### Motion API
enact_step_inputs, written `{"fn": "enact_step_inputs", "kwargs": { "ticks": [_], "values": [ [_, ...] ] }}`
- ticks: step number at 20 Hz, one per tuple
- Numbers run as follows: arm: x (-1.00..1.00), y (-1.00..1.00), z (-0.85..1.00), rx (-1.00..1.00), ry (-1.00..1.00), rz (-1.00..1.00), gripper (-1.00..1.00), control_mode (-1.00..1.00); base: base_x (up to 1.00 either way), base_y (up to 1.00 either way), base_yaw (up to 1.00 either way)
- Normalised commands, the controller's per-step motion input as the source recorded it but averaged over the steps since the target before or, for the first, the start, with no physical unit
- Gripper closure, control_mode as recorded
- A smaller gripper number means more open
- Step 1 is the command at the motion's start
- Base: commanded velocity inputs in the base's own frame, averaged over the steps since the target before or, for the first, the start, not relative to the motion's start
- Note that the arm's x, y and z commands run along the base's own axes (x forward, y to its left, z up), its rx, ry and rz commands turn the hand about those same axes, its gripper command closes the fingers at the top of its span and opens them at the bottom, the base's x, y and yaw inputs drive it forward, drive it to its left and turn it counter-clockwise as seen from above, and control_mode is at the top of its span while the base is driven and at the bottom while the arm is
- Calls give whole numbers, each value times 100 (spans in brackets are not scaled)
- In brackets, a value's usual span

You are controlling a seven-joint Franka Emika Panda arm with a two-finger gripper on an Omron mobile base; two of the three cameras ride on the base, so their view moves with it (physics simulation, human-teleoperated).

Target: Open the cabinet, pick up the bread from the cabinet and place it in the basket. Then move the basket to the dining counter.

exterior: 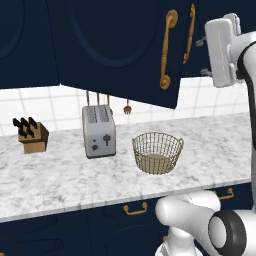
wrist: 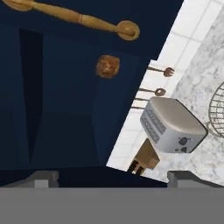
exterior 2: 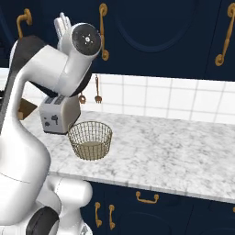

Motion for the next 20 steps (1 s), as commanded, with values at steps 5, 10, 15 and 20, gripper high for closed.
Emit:
{"fn": "enact_step_inputs", "kwargs": {
  "ticks": [5,10,15,20],
  "values": [
    [90,59,-10,25,0,18,-100,-100,0,0,0],
    [1,77,15,8,7,34,-100,-100,0,0,0],
    [-80,100,15,8,4,40,-100,-100,0,0,0],
    [-93,100,6,6,0,31,-100,-100,0,0,0]
  ]
}}
